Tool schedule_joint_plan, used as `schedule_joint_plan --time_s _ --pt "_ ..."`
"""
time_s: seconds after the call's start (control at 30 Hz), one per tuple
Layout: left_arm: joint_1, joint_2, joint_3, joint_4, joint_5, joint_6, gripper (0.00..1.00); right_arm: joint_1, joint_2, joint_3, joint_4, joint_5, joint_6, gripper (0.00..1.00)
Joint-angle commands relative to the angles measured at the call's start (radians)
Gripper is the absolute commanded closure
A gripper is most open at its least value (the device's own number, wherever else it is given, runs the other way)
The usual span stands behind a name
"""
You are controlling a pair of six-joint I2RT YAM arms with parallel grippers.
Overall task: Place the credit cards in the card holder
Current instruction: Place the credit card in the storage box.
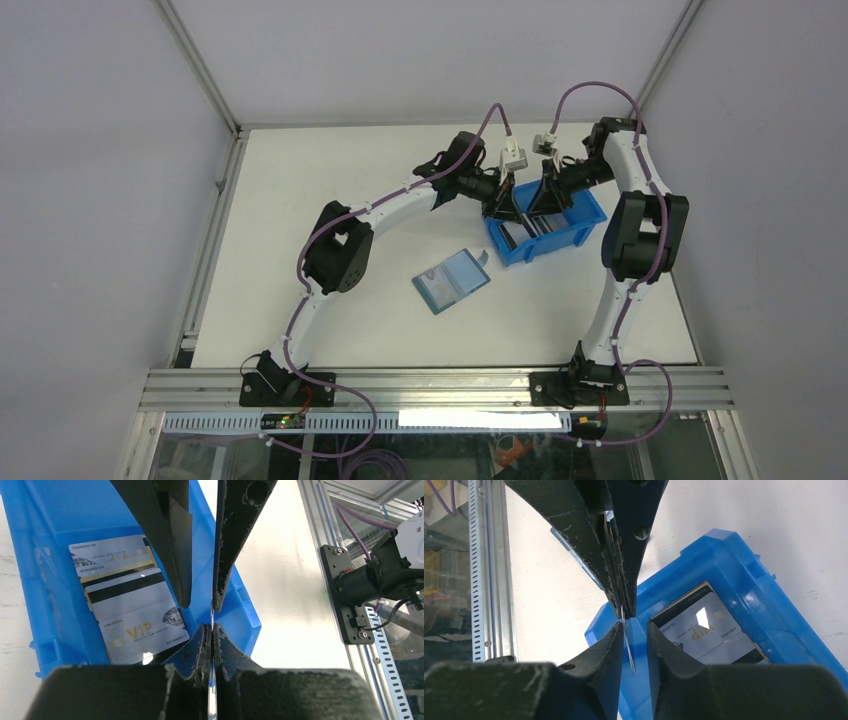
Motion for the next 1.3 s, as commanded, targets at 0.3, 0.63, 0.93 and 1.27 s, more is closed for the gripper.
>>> schedule_joint_plan --time_s 0.3,0.63,0.93,1.27 --pt "-0.012 -0.019 0.037 0.024 0.019 0.032 1.00 0.020 -0.023 0.023 -0.135 0.001 -0.021 1.00" --pt "-0.012 -0.042 0.002 0.024 -0.047 0.025 0.82 0.010 -0.042 0.026 -0.070 0.001 0.034 1.00" --pt "-0.010 -0.066 -0.024 0.066 -0.127 -0.014 0.68 0.006 -0.109 -0.051 0.173 0.050 0.273 1.00" --pt "0.033 -0.158 -0.079 0.198 -0.300 -0.181 0.52 -0.004 -0.228 -0.182 0.621 0.187 0.680 1.00"
